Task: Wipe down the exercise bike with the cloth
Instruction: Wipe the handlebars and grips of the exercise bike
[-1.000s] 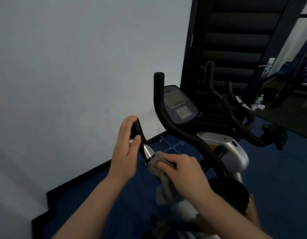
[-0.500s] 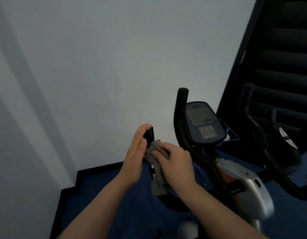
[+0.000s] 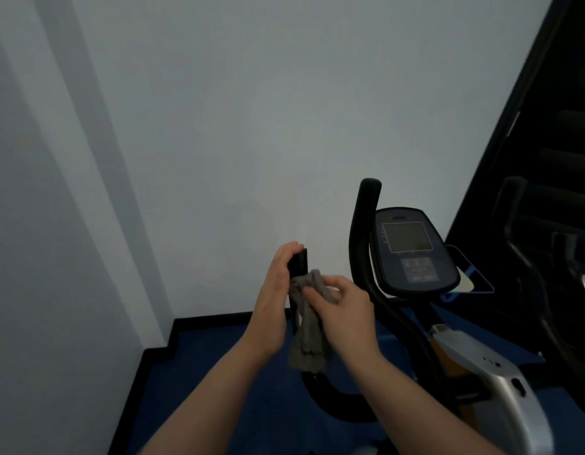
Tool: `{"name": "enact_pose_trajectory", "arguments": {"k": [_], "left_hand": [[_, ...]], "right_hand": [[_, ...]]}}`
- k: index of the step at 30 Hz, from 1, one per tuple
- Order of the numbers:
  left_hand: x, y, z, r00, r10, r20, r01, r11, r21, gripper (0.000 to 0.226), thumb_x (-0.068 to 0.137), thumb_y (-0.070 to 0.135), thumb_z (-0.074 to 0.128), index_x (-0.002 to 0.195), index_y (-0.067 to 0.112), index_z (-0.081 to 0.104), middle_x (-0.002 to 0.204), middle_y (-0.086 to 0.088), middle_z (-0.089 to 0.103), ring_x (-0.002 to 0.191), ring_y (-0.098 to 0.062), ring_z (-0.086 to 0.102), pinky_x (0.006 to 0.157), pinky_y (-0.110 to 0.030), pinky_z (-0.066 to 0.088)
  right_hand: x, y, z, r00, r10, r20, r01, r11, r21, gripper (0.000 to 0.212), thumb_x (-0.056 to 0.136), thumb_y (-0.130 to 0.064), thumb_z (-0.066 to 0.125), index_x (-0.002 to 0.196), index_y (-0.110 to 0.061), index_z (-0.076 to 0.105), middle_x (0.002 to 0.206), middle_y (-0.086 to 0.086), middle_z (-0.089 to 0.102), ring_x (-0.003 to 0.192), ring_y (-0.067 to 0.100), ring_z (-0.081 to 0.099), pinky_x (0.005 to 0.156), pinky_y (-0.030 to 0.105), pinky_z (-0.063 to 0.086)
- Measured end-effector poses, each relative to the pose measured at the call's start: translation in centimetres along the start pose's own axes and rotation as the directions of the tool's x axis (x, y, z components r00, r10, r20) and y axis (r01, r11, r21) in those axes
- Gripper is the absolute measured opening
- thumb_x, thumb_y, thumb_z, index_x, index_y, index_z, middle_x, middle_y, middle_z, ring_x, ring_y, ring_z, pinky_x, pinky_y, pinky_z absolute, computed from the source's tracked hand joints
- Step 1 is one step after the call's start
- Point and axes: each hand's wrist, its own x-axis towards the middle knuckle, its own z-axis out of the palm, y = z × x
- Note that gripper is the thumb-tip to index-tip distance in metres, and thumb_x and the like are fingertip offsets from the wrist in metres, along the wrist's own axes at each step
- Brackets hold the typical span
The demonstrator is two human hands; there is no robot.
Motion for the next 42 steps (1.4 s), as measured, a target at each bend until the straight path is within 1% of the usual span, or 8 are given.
{"name": "enact_pose_trajectory", "arguments": {"k": [3,6,17,21,28,34,38,42], "left_hand": [[0.2,-0.5,-0.8,0.998,0.044,0.036,-0.046,0.998,0.048,0.042,0.1,0.026,0.017,0.135,0.027,0.041,0.144,0.007,0.042,0.134,-0.012,0.04,0.113,-0.029,0.031],[0.3,-0.7,-2.0,0.991,0.107,0.084,-0.114,0.99,0.083,0.042,0.102,0.017,0.018,0.136,0.027,0.041,0.142,0.007,0.044,0.134,-0.007,0.039,0.11,-0.019,0.029],[2.3,-0.2,-5.1,0.959,0.075,0.274,-0.104,0.99,0.092,0.048,0.099,0.046,0.027,0.141,0.028,0.043,0.138,0.028,0.049,0.131,0.005,0.042,0.102,-0.006,0.03],[2.1,-0.6,-5.2,0.958,0.081,0.276,-0.114,0.988,0.107,0.046,0.1,0.043,0.027,0.141,0.028,0.043,0.142,0.024,0.046,0.133,0.006,0.039,0.104,-0.005,0.028],[0.9,-1.6,-3.9,0.968,0.107,0.228,-0.132,0.987,0.097,0.046,0.103,0.036,0.029,0.148,0.025,0.033,0.151,0.017,0.036,0.141,-0.003,0.031,0.114,-0.017,0.025],[1.1,-2.2,-4.0,0.971,0.109,0.214,-0.144,0.978,0.153,0.039,0.101,0.044,0.03,0.14,0.047,0.031,0.147,0.027,0.036,0.139,-0.001,0.032,0.115,-0.025,0.028],[0.7,-2.6,-3.3,0.973,0.071,0.219,-0.099,0.988,0.121,0.049,0.101,0.035,0.034,0.149,0.033,0.026,0.15,0.02,0.034,0.139,-0.008,0.033,0.114,-0.046,0.032],[0.6,-2.9,-3.1,0.975,0.073,0.211,-0.099,0.988,0.114,0.05,0.102,0.036,0.033,0.151,0.032,0.023,0.153,0.021,0.029,0.142,-0.008,0.03,0.116,-0.047,0.029]], "right_hand": [[0.8,-0.5,0.2,0.999,0.029,-0.03,-0.03,1.0,-0.009,0.03,0.079,-0.022,0.079,0.106,-0.025,0.065,0.084,-0.009,0.073,0.079,0.003,0.07,0.073,0.028,0.058],[1.1,-1.4,0.8,0.997,-0.07,0.012,0.069,0.994,0.087,0.033,0.083,-0.011,0.074,0.108,-0.031,0.065,0.092,-0.013,0.074,0.089,0.001,0.069,0.077,0.019,0.055],[1.8,-2.8,2.3,0.988,-0.155,0.009,0.152,0.977,0.148,0.038,0.087,-0.003,0.068,0.122,-0.017,0.065,0.107,-0.003,0.072,0.102,0.008,0.067,0.089,0.023,0.054],[0.0,-1.0,2.0,0.999,-0.019,0.032,0.016,0.993,0.116,0.019,0.088,-0.01,0.068,0.104,-0.02,0.071,0.09,0.001,0.074,0.089,0.017,0.07,0.075,0.024,0.056],[1.2,-2.3,3.1,0.994,-0.11,-0.022,0.112,0.988,0.102,0.02,0.091,-0.011,0.064,0.106,-0.023,0.068,0.094,-0.001,0.073,0.091,0.012,0.069,0.082,0.026,0.056],[0.5,-1.1,0.6,0.992,0.091,0.083,-0.09,0.996,-0.016,0.01,0.09,-0.018,0.067,0.096,-0.014,0.074,0.086,0.004,0.075,0.085,0.019,0.071,0.08,0.035,0.058],[1.0,-2.3,1.1,0.999,-0.041,0.0,0.041,0.998,-0.052,0.019,0.086,-0.015,0.071,0.103,-0.022,0.065,0.085,-0.003,0.074,0.082,0.01,0.071,0.078,0.035,0.057],[-1.3,-0.8,1.1,0.985,-0.136,-0.106,0.102,0.956,-0.276,0.024,0.085,-0.031,0.072,0.094,-0.038,0.051,0.078,-0.014,0.07,0.071,0.0,0.067,0.066,0.031,0.056]]}}
